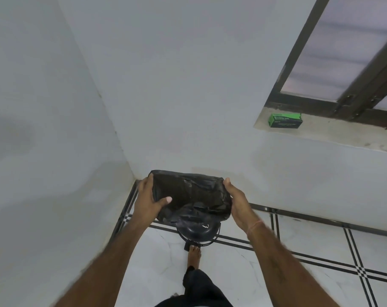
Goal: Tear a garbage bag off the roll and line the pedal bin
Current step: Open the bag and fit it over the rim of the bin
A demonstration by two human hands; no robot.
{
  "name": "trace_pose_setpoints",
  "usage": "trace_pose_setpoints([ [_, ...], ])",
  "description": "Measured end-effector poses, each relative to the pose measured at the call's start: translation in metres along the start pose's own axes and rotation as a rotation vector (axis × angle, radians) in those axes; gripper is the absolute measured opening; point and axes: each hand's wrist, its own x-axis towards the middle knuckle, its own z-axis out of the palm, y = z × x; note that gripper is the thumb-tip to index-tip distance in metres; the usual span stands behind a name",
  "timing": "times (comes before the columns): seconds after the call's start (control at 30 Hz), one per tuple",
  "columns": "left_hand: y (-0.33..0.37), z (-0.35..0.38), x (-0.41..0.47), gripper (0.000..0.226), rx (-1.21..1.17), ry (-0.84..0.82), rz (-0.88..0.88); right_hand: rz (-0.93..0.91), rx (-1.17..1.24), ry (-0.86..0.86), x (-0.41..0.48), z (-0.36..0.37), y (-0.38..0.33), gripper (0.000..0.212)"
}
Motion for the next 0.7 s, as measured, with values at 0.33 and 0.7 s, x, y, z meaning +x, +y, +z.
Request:
trace_pose_setpoints([
  [0.33, -0.005, 0.008, 0.033, 0.096, 0.06, -0.104, -0.069, 0.074, -0.011, 0.039, 0.046, -0.002, 0.013, 0.056],
  [0.7, -0.031, 0.049, 0.078, 0.114, 0.076, -0.237, -0.184, 0.209, -0.016, 0.142, 0.096, -0.019, 0.061, 0.055],
])
